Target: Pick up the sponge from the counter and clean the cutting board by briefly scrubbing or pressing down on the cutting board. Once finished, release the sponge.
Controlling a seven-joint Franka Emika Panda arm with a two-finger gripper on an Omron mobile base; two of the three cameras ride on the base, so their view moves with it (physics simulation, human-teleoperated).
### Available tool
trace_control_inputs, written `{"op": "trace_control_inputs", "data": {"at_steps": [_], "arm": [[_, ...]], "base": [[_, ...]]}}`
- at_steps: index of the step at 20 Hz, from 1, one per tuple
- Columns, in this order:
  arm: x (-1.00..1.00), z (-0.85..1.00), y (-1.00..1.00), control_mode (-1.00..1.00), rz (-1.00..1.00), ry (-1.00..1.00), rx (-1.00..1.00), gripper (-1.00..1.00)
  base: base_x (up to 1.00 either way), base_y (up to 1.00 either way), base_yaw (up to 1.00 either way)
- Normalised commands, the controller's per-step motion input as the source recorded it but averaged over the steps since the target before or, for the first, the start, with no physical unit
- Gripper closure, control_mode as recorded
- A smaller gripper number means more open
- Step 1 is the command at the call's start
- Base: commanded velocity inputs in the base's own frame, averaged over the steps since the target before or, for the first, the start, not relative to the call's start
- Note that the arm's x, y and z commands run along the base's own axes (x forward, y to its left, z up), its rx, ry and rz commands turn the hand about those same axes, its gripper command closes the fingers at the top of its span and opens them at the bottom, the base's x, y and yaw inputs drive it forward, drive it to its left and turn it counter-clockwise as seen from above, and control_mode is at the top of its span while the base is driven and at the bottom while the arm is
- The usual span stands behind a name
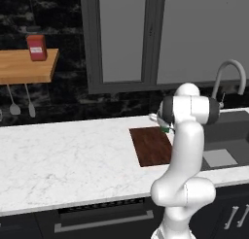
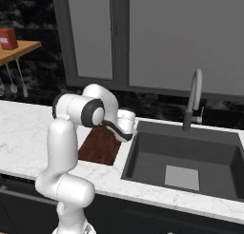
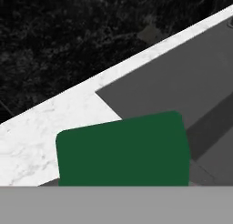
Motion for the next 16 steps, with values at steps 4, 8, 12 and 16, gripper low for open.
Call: {"op": "trace_control_inputs", "data": {"at_steps": [4, 8, 12, 16], "arm": [[0.00, -0.12, 0.18, -1.00, 0.00, -0.34, 0.09, 1.00], [-0.75, 0.29, 0.44, -1.00, 0.00, 0.00, 0.12, 1.00], [-0.80, 0.61, 0.62, -1.00, 0.01, 0.09, 0.06, 1.00], [-0.46, 1.00, 0.62, -1.00, 0.06, -0.02, 0.00, 1.00]], "base": [[0.00, 0.00, 0.00], [0.00, 0.00, 0.00], [0.00, 0.00, 0.00], [0.00, 0.00, 0.00]]}}
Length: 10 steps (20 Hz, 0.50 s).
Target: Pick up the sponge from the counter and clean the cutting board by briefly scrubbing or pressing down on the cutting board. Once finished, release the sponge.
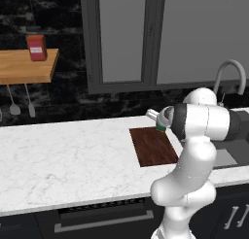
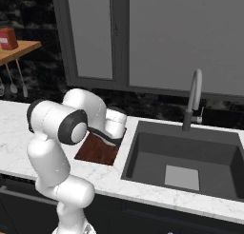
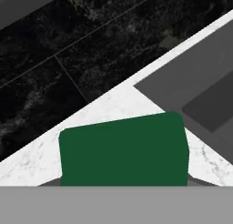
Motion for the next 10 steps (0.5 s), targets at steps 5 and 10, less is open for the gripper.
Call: {"op": "trace_control_inputs", "data": {"at_steps": [5, 10], "arm": [[-0.24, 1.00, 0.32, -1.00, 0.12, -0.22, -0.01, 1.00], [-0.11, 1.00, 0.65, -1.00, 0.12, 0.00, 0.00, 1.00]], "base": [[0.00, 0.00, 0.00], [0.00, 0.00, 0.00]]}}
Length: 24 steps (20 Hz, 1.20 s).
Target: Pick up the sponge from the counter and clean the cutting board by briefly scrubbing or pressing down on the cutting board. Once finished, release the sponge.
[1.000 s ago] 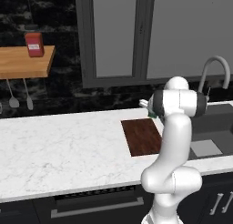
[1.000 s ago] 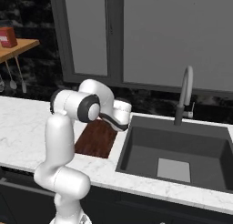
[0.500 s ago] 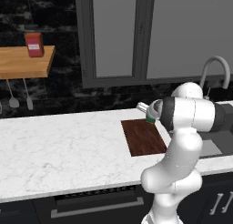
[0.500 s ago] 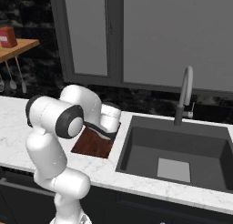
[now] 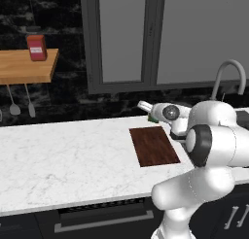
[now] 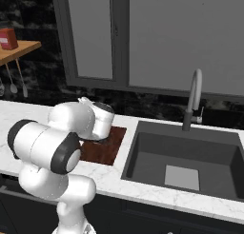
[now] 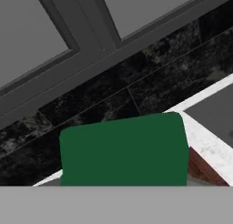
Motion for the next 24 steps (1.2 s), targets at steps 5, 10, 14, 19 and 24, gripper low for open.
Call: {"op": "trace_control_inputs", "data": {"at_steps": [5, 10, 14, 19, 24], "arm": [[-0.26, 1.00, 0.53, -1.00, 0.10, 0.33, -0.01, 1.00], [-0.09, 1.00, 0.42, -1.00, 0.03, -0.08, -0.19, 1.00], [-0.01, 1.00, 0.36, -1.00, 0.00, -0.28, -0.20, 1.00], [-0.05, 1.00, 0.22, -1.00, 0.00, -0.04, -0.16, 1.00], [-0.26, 1.00, 0.00, -1.00, 0.03, 0.49, -0.02, 1.00]], "base": [[0.00, 0.00, 0.00], [0.00, 0.00, 0.00], [0.00, 0.00, 0.00], [0.00, 0.00, 0.00], [0.00, 0.00, 0.00]]}}
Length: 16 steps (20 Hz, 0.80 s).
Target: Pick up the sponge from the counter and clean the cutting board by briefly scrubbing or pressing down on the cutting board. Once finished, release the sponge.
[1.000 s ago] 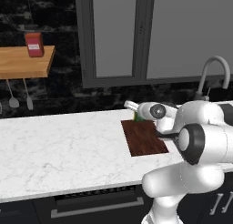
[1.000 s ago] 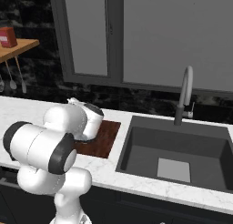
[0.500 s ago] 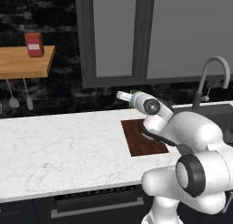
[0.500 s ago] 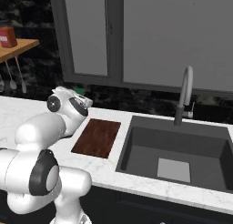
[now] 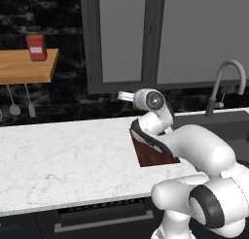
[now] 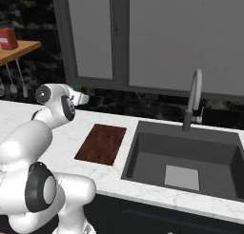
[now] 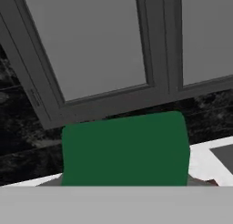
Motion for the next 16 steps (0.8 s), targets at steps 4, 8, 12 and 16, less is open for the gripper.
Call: {"op": "trace_control_inputs", "data": {"at_steps": [4, 8, 12, 16], "arm": [[-0.29, 0.40, 0.00, -1.00, 0.02, 0.57, 0.00, 1.00], [-0.29, 0.17, 0.09, -1.00, 0.01, 0.49, 0.00, 1.00], [-0.30, -0.48, 0.25, -1.00, 0.00, 0.14, 0.01, 1.00], [-0.18, -0.68, 0.37, -1.00, 0.00, 0.07, 0.01, 1.00]], "base": [[0.00, 0.00, 0.00], [0.00, 0.00, 0.00], [0.00, 0.00, 0.00], [0.00, 0.00, 0.00]]}}
